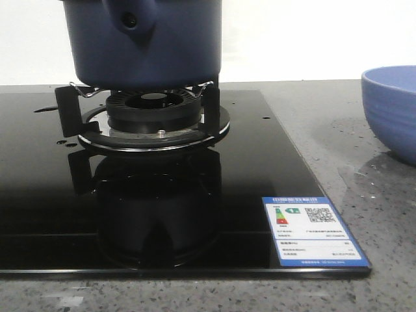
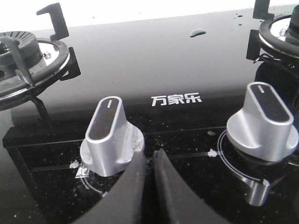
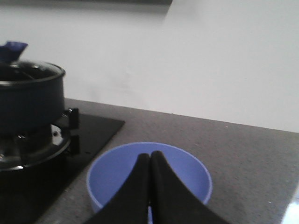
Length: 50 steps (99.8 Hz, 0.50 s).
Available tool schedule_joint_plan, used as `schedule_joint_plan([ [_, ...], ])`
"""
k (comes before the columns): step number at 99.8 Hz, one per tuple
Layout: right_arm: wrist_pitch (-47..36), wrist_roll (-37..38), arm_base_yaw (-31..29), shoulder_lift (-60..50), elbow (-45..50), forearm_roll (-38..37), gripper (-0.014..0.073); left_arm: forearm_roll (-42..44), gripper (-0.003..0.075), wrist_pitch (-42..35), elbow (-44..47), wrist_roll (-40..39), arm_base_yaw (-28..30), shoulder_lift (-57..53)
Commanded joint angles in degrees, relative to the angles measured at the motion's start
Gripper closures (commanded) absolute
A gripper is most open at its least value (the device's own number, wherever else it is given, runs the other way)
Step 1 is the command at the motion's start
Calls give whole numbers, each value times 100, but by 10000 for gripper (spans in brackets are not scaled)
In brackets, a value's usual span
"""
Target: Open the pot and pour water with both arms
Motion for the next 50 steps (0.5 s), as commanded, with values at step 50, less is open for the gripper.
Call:
schedule_joint_plan([
  [50,-924,1554,-1689,-81,2371,-1162,663,-76,741,-217,159,-33,9,-161],
])
